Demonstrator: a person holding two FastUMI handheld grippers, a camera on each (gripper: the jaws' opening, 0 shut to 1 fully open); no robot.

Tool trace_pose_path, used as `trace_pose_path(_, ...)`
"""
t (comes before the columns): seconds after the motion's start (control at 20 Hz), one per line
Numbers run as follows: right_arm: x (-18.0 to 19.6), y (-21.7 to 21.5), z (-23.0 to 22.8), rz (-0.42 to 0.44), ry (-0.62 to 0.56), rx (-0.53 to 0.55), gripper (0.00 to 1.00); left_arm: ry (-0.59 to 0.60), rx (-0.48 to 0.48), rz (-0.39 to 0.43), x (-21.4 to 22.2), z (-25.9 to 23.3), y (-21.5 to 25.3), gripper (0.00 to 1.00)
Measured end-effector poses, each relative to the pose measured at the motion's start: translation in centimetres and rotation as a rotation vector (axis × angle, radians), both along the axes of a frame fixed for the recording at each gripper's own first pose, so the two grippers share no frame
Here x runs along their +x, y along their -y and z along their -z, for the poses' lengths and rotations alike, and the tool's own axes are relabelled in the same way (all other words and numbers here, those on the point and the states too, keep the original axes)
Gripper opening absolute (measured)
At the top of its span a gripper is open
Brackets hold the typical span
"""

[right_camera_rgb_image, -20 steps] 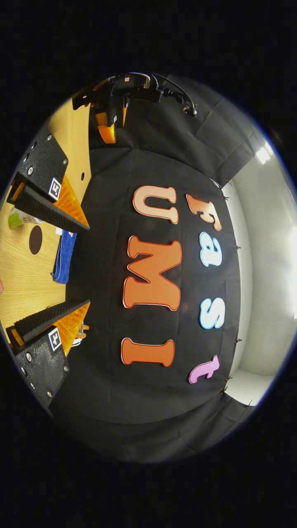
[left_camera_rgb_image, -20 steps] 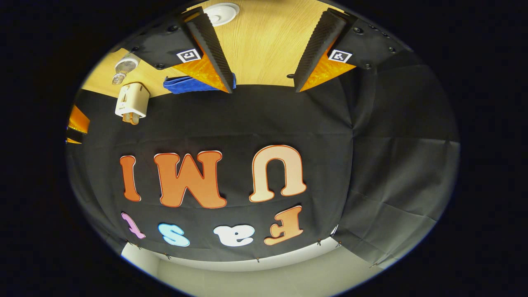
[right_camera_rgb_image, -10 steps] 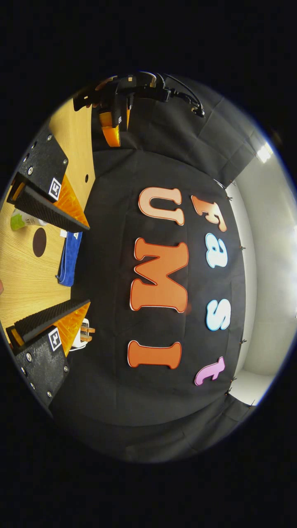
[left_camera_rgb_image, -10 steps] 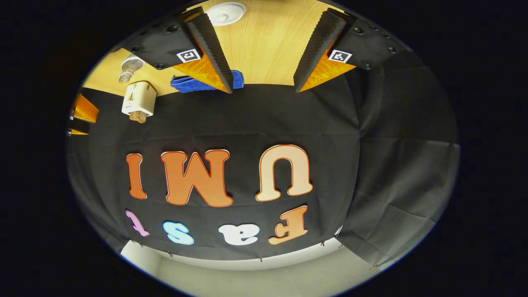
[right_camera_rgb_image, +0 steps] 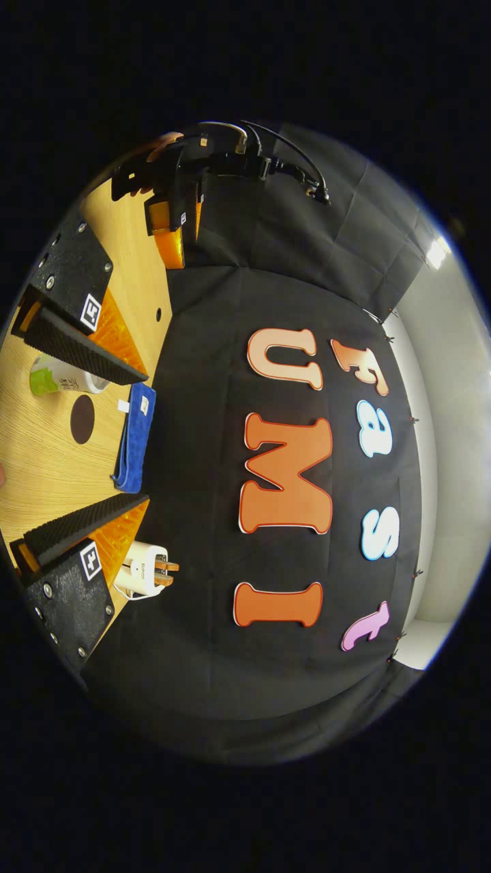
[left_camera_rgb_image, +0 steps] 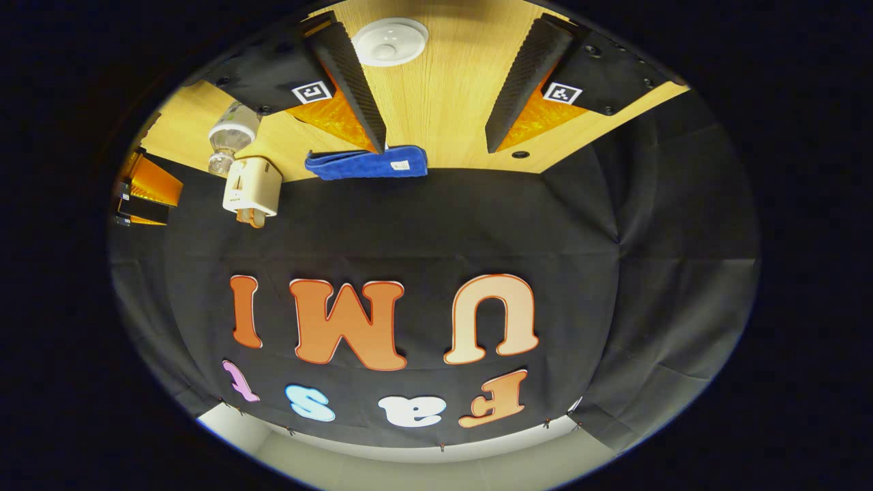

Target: Open the teacup lid with one hand, grasp the water bottle and pour water into the teacup with the other hand; after pouring, place the water bottle on the coaster and then close the teacup lid.

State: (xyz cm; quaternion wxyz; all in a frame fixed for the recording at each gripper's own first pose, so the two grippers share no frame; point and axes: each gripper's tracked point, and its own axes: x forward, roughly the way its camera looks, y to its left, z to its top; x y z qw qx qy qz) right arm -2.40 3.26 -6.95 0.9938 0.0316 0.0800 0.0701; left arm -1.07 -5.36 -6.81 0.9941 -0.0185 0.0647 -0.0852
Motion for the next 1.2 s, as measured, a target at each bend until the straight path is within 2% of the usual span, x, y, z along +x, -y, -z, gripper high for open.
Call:
trace_pose_path(0.35,-1.6,-2.1,3.8,-0.066,-0.091,0.026,0.96,-0.046,0.066,0.092,-1.5,3.7,2.8,0.98)
trace_pose_path(0.8,-2.8,-4.0,7.3,-0.132,-0.169,0.027,0.96,-0.160,0.109,0.140,-2.5,9.2,4.9,0.96)
trace_pose_path(1.05,-3.0,-4.3,8.7,-0.146,-0.204,0.026,0.96,-0.182,0.181,0.160,-2.2,11.8,5.6,0.83)
trace_pose_path(1.1,-2.9,-4.3,8.9,-0.144,-0.207,0.027,0.96,-0.194,0.184,0.167,-2.3,12.3,5.8,0.71)
trace_pose_path(1.15,-2.9,-4.3,9.1,-0.144,-0.210,0.027,0.96,-0.196,0.181,0.164,-2.2,12.5,5.8,0.69)
trace_pose_path(1.2,-2.9,-4.4,9.3,-0.145,-0.215,0.028,0.96,-0.210,0.183,0.164,-2.3,12.8,5.7,0.61)
